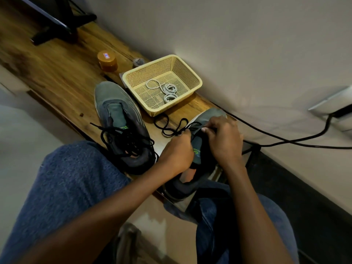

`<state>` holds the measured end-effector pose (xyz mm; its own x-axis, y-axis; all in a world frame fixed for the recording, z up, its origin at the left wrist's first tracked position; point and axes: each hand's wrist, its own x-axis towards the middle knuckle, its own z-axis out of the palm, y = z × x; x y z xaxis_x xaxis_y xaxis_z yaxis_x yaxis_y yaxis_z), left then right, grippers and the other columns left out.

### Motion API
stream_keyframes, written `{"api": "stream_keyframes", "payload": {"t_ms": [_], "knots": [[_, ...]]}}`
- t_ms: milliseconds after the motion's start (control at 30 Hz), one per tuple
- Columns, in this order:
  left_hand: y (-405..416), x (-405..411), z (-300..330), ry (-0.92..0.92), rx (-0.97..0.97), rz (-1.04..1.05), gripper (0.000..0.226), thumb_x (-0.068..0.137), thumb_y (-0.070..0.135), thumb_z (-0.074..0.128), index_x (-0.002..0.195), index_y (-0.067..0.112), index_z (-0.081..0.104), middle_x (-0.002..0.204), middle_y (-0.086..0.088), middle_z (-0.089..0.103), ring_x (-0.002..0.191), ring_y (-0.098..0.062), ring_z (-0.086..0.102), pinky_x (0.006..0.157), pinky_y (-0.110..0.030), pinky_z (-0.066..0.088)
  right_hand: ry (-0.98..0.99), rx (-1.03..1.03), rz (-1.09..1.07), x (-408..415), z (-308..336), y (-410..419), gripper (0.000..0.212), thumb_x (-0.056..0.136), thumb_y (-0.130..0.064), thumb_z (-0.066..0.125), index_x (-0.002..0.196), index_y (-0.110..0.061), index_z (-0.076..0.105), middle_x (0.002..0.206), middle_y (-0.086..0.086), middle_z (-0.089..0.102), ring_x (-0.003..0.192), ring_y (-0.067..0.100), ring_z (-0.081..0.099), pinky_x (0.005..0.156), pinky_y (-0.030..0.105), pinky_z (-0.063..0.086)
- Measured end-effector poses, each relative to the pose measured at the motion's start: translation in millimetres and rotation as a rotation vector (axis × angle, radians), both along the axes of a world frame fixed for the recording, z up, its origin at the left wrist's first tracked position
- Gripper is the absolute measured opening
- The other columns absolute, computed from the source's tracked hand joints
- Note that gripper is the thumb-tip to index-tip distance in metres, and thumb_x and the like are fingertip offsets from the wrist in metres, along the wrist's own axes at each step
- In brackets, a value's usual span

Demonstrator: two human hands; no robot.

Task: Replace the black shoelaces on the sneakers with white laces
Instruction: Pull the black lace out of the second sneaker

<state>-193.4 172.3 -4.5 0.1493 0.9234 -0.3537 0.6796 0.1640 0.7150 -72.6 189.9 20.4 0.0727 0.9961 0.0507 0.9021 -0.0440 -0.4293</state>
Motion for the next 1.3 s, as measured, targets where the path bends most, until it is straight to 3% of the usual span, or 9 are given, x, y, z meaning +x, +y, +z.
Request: {"api": "stream_keyframes", "payload": {"t_ms": [167,367,600,767,900,1000,1100,1200,1300], "knots": [[1,-3,3,-0.027,0.014,0.026,0.04,0.095,0.007,0.042,0.135,0.012,0.043,0.119,-0.016,0.062,0.106,-0.034,0.06,0.089,-0.047,0.05,0.308,0.311,-0.122,-3,4,0,0.011,0.091,-0.014,0.062,0.082,-0.008,0.058,0.08,0.004,0.062,0.073,0.017,0.055,0.062,0.032,0.044],[1,-3,3,-0.028,0.007,0.029,0.04,0.096,0.006,0.04,0.135,0.012,0.043,0.119,-0.016,0.061,0.106,-0.034,0.059,0.089,-0.047,0.051,0.469,0.546,-0.267,-3,7,1,0.011,0.093,-0.016,0.057,0.085,-0.009,0.057,0.083,0.007,0.063,0.076,0.013,0.056,0.065,0.018,0.041],[0,0,5,-0.038,0.014,0.039,0.032,0.095,0.006,0.042,0.126,0.012,0.049,0.116,-0.016,0.061,0.103,-0.035,0.06,0.087,-0.047,0.051,0.527,0.642,-0.289,-10,7,-3,0.013,0.093,-0.02,0.054,0.089,-0.008,0.058,0.086,0.009,0.065,0.081,0.018,0.061,0.067,0.025,0.046],[3,-5,5,-0.017,-0.017,0.055,0.035,0.096,0.008,0.04,0.13,0.01,0.047,0.121,-0.018,0.059,0.109,-0.036,0.057,0.09,-0.045,0.05,0.434,0.408,-0.305,-2,14,3,0.008,0.091,-0.013,0.057,0.084,-0.01,0.057,0.077,-0.004,0.059,0.072,0.009,0.054,0.064,0.022,0.04],[2,-11,7,0.026,-0.033,0.043,0.033,0.098,0.014,0.041,0.13,0.012,0.045,0.12,-0.018,0.059,0.107,-0.038,0.056,0.087,-0.045,0.049,0.34,-0.049,-0.244,12,6,9,0.022,0.088,-0.013,0.055,0.104,-0.023,0.065,0.106,-0.002,0.066,0.103,0.019,0.059,0.091,0.041,0.049],[-1,-10,13,0.051,0.015,0.009,0.051,0.1,0.019,0.041,0.148,0.02,0.026,0.118,-0.015,0.06,0.105,-0.035,0.057,0.083,-0.043,0.049,0.229,-0.103,-0.124,7,3,5,0.029,0.084,-0.022,0.057,0.109,-0.034,0.062,0.118,-0.005,0.061,0.121,0.024,0.048,0.1,0.054,0.038],[-3,-9,15,0.077,0.06,-0.022,0.056,0.102,0.023,0.04,0.152,0.026,0.017,0.121,-0.014,0.06,0.106,-0.034,0.057,0.082,-0.042,0.048,0.024,-0.209,-0.011,1,2,3,0.022,0.087,-0.035,0.063,0.109,-0.032,0.066,0.131,-0.002,0.051,0.129,0.026,0.03,0.101,0.049,0.025],[-3,-8,13,0.122,0.104,-0.041,0.052,0.102,0.023,0.039,0.151,0.026,0.022,0.125,-0.013,0.059,0.108,-0.033,0.056,0.08,-0.04,0.045,-0.103,-0.223,0.022,-6,0,1,0.019,0.087,-0.039,0.066,0.102,-0.028,0.069,0.128,0.002,0.047,0.121,0.027,0.031,0.095,0.045,0.029],[-4,-7,12,0.102,0.11,-0.026,0.047,0.102,0.021,0.038,0.149,0.024,0.029,0.127,-0.014,0.058,0.111,-0.034,0.056,0.084,-0.041,0.047,0.025,-0.172,-0.019,-4,-5,6,0.009,0.087,-0.027,0.067,0.081,-0.024,0.062,0.116,0.007,0.052,0.113,0.03,0.044,0.09,0.042,0.04]]}}
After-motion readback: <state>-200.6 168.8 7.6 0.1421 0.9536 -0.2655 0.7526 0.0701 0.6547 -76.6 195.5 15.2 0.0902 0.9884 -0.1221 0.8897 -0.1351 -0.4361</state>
